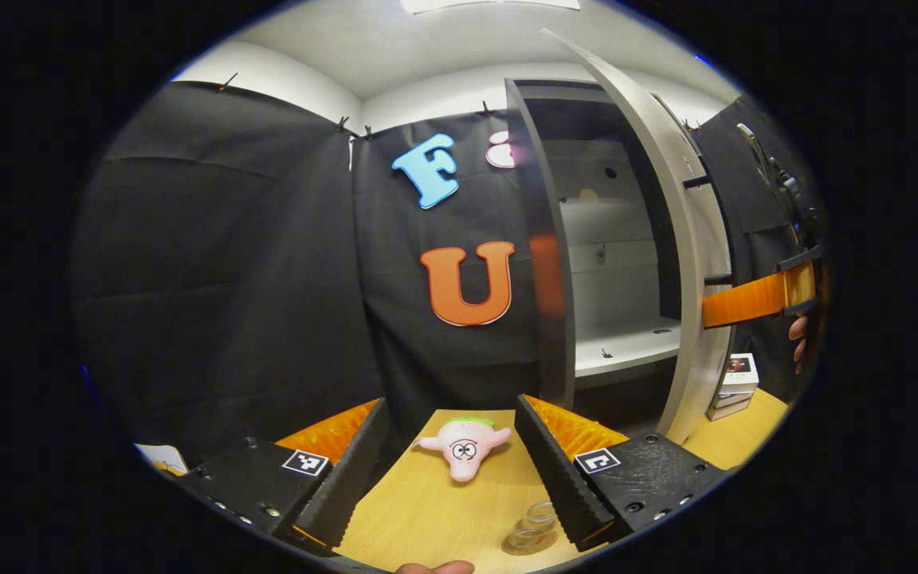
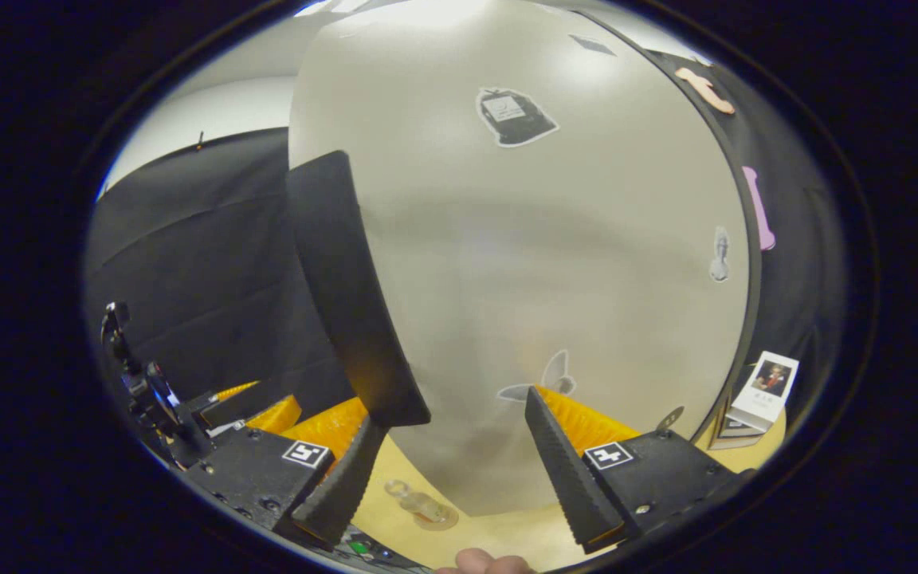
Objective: Open the cabinet door with the right hand, grasp the bottle in the cabinet with the left hand and place it on the coaster, then close the cabinet door with the right hand.
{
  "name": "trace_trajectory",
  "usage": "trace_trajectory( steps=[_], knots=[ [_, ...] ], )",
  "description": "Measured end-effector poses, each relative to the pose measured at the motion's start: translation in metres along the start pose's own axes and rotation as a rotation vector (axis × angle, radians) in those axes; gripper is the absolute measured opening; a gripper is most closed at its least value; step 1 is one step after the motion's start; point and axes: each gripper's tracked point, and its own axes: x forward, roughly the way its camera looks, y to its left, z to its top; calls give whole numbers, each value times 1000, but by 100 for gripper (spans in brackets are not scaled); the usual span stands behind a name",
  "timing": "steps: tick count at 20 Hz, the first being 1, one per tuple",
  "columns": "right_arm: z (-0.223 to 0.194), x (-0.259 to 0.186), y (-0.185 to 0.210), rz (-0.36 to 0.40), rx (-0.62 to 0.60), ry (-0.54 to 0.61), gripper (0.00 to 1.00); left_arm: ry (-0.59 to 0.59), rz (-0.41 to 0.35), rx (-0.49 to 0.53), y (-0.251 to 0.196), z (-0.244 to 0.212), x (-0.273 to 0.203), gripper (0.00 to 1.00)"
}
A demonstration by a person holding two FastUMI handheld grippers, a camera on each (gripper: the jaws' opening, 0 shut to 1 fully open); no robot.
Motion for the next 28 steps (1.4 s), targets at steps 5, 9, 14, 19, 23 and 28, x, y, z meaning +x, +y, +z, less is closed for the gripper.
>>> trace_trajectory(
  steps=[5,9,14,19,23,28],
  knots=[
    [1,19,-8,7,-48,2,100,4,58,8,15,-1,-9,96],
    [7,25,-9,5,-88,-10,100,19,69,3,14,-4,-11,96],
    [5,5,-17,-30,-148,-14,100,18,-12,-18,-20,4,1,96],
    [21,-47,-67,-226,-184,-96,100,18,-92,-57,-82,18,20,96],
    [26,-95,-113,-425,-121,-164,100,-3,-198,-136,-149,36,26,96],
    [37,-139,-155,-597,-125,-239,100,-49,-239,-75,-193,58,16,96]
  ],
)
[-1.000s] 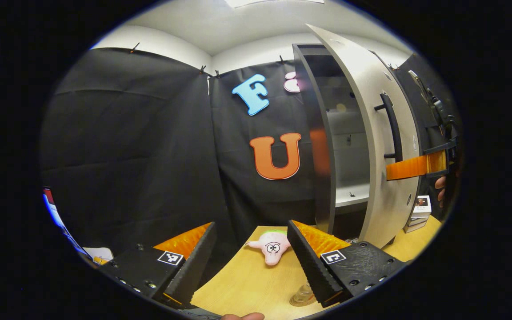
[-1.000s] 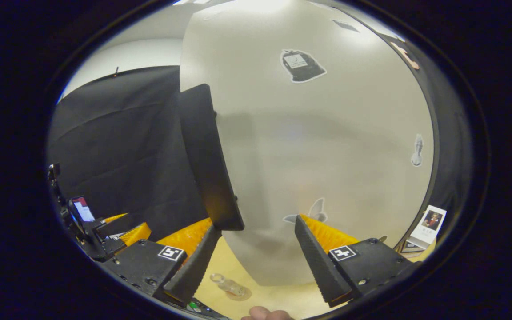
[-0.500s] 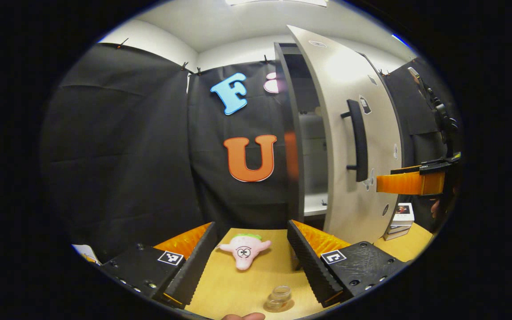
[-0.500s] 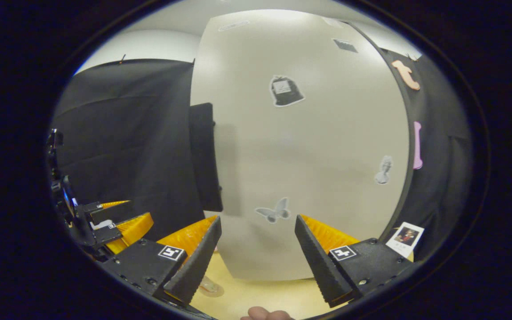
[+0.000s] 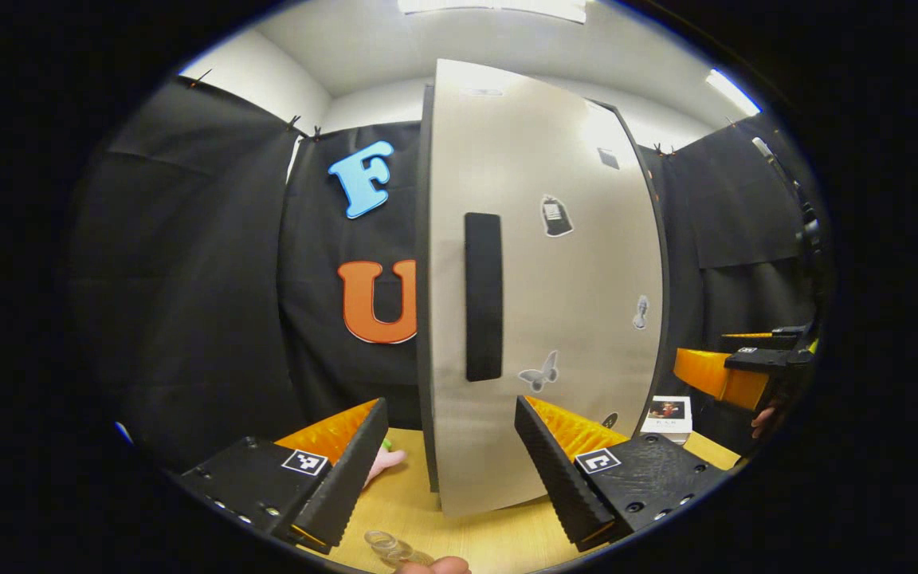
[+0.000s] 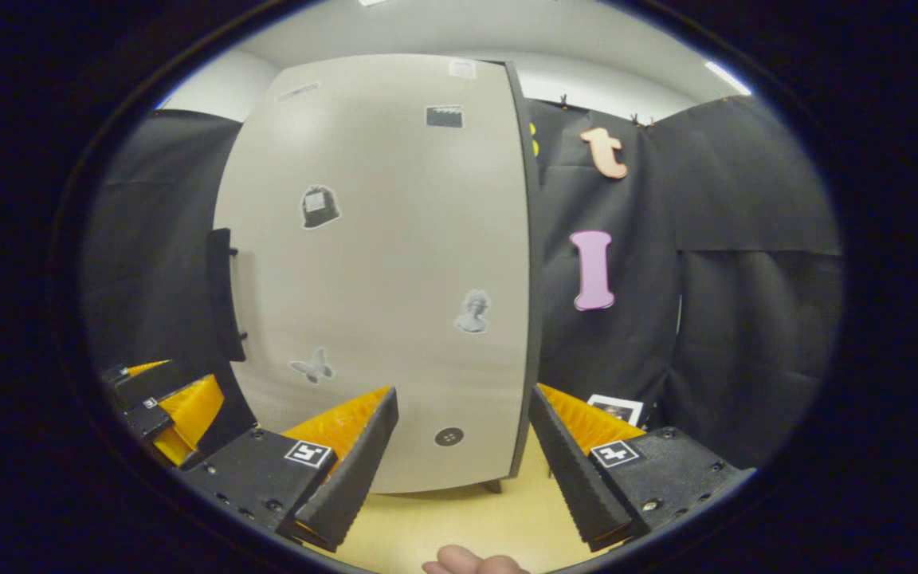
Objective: Open the cabinet door with the right hand, grasp the bottle in the cabinet with the left hand and place it on the coaster, then close the cabinet door with the right hand.
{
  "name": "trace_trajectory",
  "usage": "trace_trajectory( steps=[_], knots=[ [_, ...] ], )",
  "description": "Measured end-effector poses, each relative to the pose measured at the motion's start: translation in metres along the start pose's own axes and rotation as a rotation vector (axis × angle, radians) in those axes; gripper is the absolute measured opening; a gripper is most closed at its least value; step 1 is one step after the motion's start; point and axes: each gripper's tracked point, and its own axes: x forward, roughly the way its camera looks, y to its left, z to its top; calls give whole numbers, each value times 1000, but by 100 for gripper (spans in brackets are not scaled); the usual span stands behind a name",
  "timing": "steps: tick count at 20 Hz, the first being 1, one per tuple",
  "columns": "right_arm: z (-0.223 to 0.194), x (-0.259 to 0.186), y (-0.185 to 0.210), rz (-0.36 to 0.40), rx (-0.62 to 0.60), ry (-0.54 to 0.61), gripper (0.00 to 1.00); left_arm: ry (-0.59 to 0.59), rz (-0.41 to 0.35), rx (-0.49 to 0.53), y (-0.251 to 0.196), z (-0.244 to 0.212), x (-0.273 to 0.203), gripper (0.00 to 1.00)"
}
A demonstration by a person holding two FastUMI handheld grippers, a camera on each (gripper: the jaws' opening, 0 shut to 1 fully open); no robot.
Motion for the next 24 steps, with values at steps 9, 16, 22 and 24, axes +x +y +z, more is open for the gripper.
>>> trace_trajectory(
  steps=[9,16,22,24],
  knots=[
    [-6,-23,-21,-1,-48,-21,100,-44,-70,-22,-35,15,-7,96],
    [-12,-32,-19,41,-41,0,100,-41,-63,-4,-38,15,-10,96],
    [-14,-40,-15,63,-54,-1,100,-29,-61,-7,-39,12,-12,96],
    [-15,-43,-14,68,-58,1,100,-35,-61,-8,-39,14,-12,96]
  ],
)
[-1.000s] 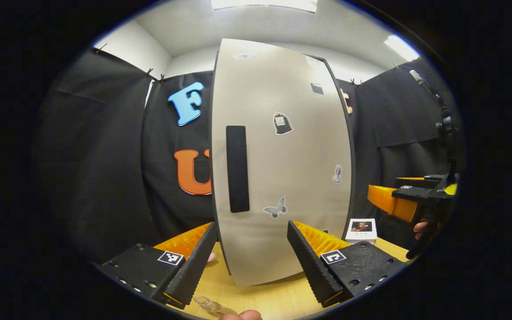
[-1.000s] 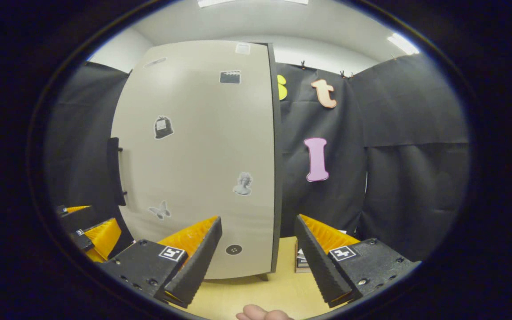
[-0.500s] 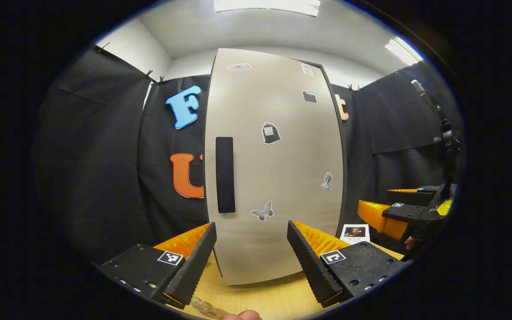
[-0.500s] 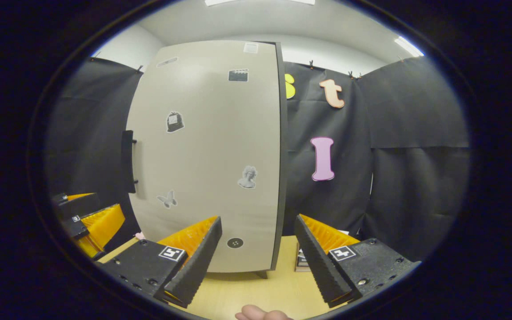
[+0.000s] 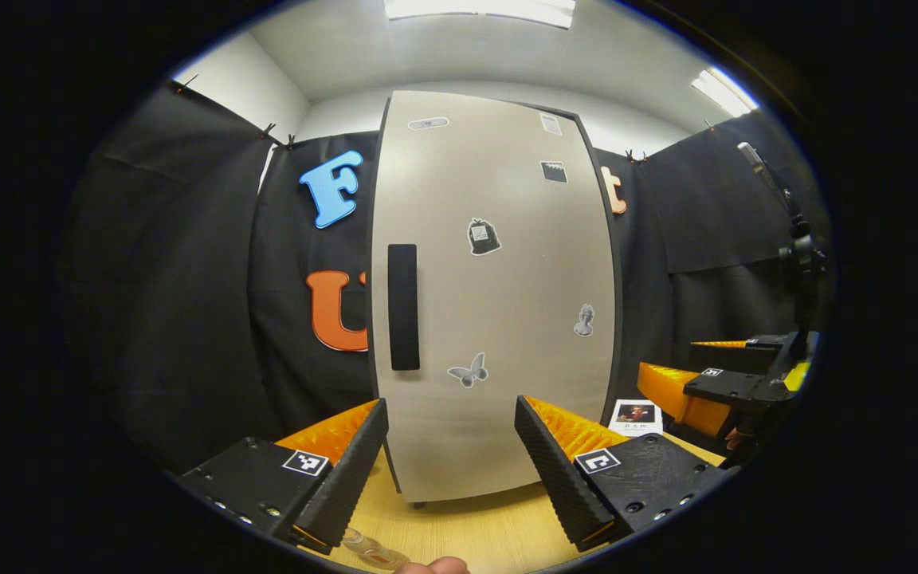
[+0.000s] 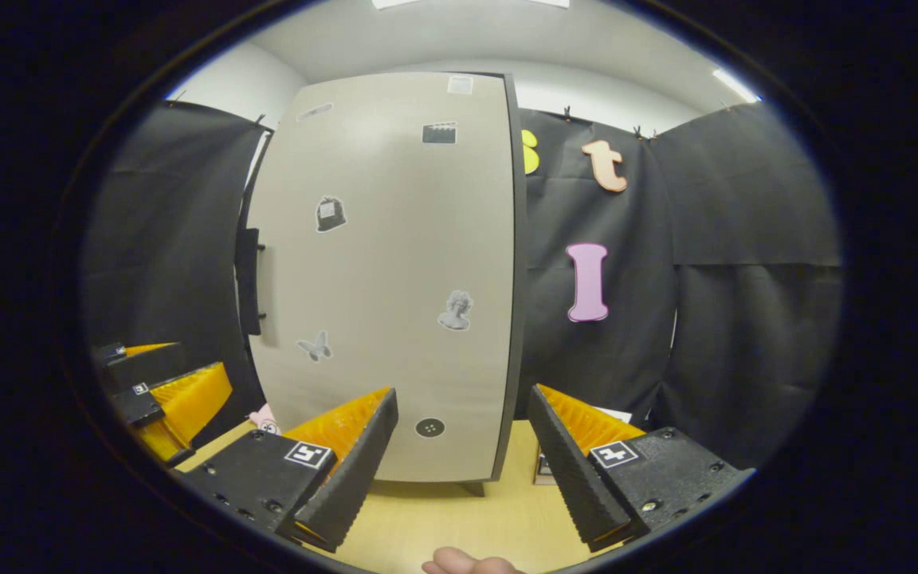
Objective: Open the cabinet door with the right hand, grasp the bottle in the cabinet with the left hand and place it on the coaster, then close the cabinet door with the right hand.
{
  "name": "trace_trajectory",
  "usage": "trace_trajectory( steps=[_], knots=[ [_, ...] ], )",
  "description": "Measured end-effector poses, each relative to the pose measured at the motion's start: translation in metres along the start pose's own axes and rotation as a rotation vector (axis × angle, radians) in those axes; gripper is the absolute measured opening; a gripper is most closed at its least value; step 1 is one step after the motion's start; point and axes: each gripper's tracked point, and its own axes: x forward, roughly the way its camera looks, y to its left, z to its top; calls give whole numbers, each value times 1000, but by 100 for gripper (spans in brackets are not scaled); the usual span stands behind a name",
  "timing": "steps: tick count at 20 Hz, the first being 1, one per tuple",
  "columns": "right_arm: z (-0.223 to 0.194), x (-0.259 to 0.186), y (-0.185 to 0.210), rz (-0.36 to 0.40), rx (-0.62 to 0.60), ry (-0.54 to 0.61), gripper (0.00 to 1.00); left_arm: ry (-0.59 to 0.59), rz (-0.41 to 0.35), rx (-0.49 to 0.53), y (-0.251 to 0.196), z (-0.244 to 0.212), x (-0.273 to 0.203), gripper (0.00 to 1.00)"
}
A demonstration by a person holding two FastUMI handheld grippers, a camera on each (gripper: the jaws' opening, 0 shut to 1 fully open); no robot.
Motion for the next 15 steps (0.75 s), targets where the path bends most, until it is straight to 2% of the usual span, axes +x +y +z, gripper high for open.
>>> trace_trajectory(
  steps=[15],
  knots=[
    [-3,-10,5,18,-1,5,100,8,18,1,7,-1,-7,96]
  ],
)
